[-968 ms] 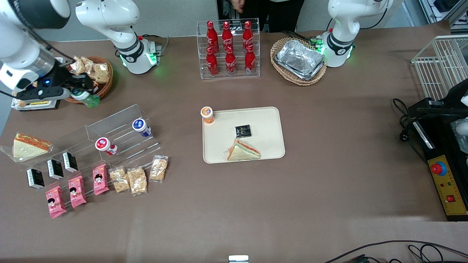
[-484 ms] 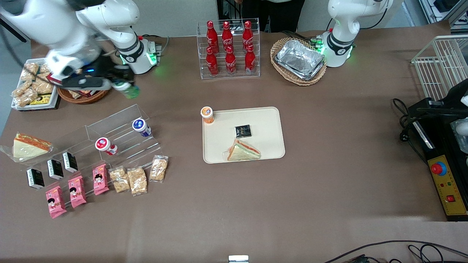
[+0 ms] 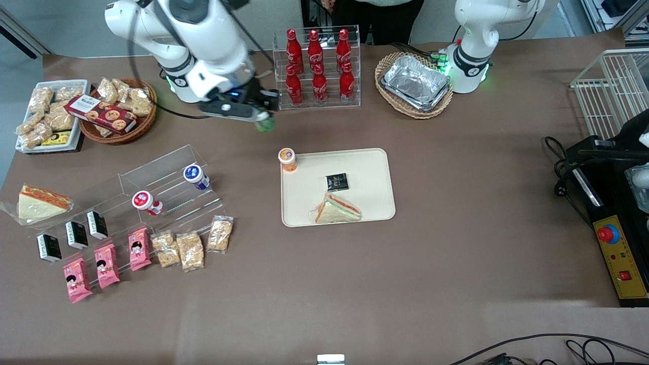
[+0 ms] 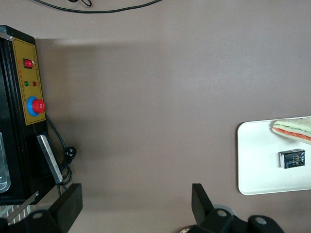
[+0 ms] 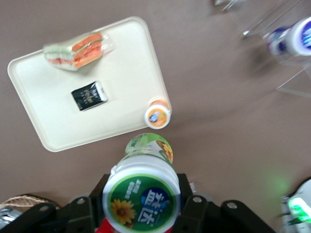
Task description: Place green gum on tray
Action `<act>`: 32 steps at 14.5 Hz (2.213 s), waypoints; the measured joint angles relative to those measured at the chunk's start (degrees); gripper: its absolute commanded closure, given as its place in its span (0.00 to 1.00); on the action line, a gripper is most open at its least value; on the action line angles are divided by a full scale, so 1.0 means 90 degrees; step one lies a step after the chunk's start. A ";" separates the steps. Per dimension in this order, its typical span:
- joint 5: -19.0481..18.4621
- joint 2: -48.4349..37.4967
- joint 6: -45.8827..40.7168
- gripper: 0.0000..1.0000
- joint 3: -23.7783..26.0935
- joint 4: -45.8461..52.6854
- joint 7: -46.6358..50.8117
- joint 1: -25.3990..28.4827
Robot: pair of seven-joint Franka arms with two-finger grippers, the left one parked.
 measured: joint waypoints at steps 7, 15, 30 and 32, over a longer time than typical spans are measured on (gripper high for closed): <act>-0.1113 0.1727 0.1287 0.83 0.0280 -0.0009 0.1258 0.0585; -0.3311 0.3799 0.2776 0.83 0.0232 -0.0014 0.3048 0.1175; -0.4111 0.4524 0.3510 0.00 -0.0158 0.0016 0.3155 0.1179; -0.4129 0.4363 0.3339 0.00 -0.0144 0.0095 0.3143 0.1174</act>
